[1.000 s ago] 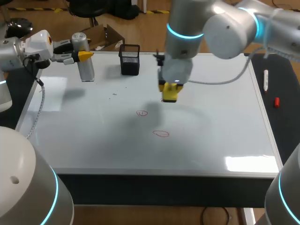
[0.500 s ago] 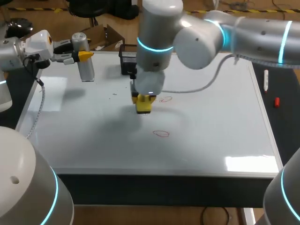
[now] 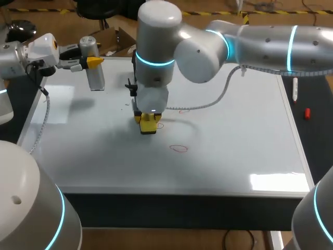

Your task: Pick up the inspection probe, press it on each red-marked spot on the whiteboard one by one, put down the probe, pick up the eraser, and wipe off all the red marks.

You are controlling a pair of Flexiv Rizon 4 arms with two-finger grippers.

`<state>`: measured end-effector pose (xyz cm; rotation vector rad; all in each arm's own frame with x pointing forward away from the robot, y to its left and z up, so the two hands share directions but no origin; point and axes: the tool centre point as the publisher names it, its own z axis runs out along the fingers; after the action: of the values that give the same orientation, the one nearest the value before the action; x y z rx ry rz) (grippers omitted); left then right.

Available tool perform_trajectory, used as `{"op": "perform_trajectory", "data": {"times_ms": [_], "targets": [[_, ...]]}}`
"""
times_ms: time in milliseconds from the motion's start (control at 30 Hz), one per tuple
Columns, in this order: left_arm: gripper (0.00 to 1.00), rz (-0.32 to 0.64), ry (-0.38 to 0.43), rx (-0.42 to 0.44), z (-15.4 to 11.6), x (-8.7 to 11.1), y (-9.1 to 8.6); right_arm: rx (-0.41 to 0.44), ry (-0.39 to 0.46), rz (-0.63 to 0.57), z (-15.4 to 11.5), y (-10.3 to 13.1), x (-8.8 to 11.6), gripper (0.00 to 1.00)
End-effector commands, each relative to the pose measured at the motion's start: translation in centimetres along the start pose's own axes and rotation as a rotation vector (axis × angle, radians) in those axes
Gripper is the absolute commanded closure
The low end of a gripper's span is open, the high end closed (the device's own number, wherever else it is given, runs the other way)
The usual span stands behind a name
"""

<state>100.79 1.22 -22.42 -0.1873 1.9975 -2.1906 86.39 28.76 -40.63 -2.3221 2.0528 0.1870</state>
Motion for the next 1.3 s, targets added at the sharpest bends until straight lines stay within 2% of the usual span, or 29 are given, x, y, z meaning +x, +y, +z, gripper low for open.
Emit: {"op": "perform_trajectory", "data": {"times_ms": [33, 233, 700, 967, 1300], "targets": [[1.0, 0.002, -0.003, -0.001, 0.0, 0.2, -0.2, -0.001, 0.029, -0.005, 0.6, -0.5, -0.6, 1.0], [1.0, 0.002, -0.003, -0.001, 0.0, 0.2, -0.2, 0.011, 0.061, -0.024, 1.1, -0.5, -0.9, 1.0], [1.0, 0.002, -0.003, -0.001, 0.0, 0.2, -0.2, -0.002, 0.032, -0.014, 2.1, -0.3, -0.7, 1.0], [1.0, 0.002, -0.003, -0.001, 0.0, 0.2, -0.2, -0.009, 0.1, 0.011, 3.7, -0.1, 0.9, 1.0], [1.0, 0.002, -0.003, -0.001, 0.0, 0.2, -0.2, -0.016, 0.098, 0.061, 4.3, 0.2, 3.0, 1.0]]}}
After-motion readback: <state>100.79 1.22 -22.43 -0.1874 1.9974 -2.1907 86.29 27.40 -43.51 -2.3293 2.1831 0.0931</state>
